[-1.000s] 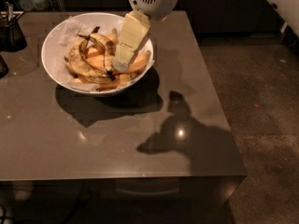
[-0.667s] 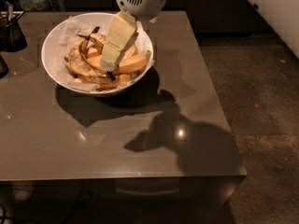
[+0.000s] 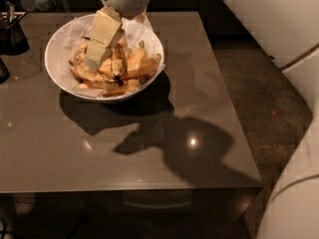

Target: Pick banana from white bowl

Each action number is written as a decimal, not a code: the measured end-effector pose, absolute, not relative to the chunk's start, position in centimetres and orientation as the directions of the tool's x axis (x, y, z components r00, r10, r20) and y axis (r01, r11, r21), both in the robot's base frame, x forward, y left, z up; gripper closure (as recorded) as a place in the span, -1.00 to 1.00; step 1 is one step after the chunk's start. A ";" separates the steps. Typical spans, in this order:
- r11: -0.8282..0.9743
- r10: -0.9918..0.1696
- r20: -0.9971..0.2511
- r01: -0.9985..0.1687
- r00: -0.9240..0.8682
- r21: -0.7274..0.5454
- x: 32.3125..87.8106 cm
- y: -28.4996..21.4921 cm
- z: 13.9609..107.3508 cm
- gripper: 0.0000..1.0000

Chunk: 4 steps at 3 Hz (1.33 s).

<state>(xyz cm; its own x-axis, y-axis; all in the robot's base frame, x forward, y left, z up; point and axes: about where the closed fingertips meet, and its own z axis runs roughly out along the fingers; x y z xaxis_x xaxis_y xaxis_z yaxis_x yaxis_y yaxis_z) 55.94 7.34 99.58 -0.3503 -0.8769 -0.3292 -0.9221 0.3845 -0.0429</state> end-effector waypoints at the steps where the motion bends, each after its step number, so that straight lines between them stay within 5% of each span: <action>1: 0.407 -0.857 -0.363 -0.913 -0.365 -0.041 56.5 7.5 99.5 -1.00; 4: 0.516 -0.798 -0.354 -0.856 -0.489 0.020 60.5 9.4 97.1 -1.00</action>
Offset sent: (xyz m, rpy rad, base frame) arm 0.0387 0.0098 -0.0184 0.0437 0.0318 -0.1637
